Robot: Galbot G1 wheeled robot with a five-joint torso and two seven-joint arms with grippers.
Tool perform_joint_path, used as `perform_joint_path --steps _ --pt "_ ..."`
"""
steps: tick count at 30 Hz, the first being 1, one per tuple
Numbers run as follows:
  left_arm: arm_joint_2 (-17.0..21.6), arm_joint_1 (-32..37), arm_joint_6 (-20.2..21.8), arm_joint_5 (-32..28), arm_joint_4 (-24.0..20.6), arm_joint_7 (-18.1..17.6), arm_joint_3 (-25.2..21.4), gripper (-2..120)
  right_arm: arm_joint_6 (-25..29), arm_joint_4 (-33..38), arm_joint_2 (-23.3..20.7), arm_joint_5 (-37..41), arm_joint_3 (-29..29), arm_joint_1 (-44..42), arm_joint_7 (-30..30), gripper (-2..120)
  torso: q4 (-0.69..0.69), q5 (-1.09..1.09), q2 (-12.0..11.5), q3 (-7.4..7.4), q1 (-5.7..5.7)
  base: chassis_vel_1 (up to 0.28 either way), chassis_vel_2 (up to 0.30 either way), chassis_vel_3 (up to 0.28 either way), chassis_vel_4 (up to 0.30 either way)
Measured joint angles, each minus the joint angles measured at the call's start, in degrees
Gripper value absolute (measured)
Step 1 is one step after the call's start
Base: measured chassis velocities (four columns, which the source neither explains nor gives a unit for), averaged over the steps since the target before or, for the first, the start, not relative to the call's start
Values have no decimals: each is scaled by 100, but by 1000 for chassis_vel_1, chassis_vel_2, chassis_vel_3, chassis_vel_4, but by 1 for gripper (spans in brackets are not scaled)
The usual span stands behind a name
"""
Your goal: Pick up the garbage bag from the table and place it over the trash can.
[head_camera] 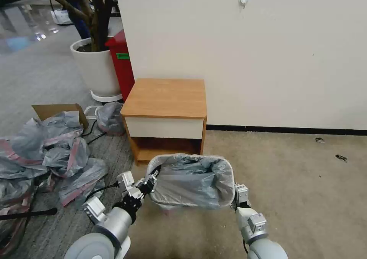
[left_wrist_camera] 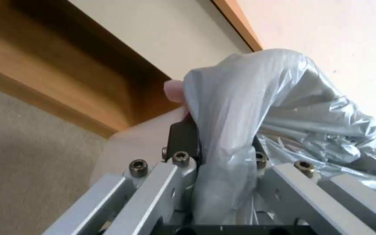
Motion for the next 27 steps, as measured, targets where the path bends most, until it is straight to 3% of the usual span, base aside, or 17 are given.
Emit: perform_joint_path --steps 12,17,21,23,26,27 --pt "-30 -23 8 -71 -16 -52 -76 7 -3 -2 26 -100 27 -45 85 0 0 0 0 0 0 0 0 0 0" --pt "-36 -62 4 -84 -7 -98 -145 7 -8 29 42 -151 61 -125 165 14 0 0 0 0 0 0 0 0 0" --pt "-27 -78 3 -85 20 -123 -176 7 -46 55 63 -193 97 -185 189 32 0 0 0 0 0 0 0 0 0" --pt "-25 -82 1 -85 29 -131 -193 7 -56 76 67 -198 109 -213 191 34 0 0 0 0 0 0 0 0 0" --pt "12 -128 -19 -82 89 -153 -255 7 -63 339 34 -123 213 -462 112 52 0 0 0 0 0 0 0 0 0" --pt "12 -128 -19 -82 89 -153 -255 7 -63 339 34 -123 213 -462 112 52 0 0 0 0 0 0 0 0 0"
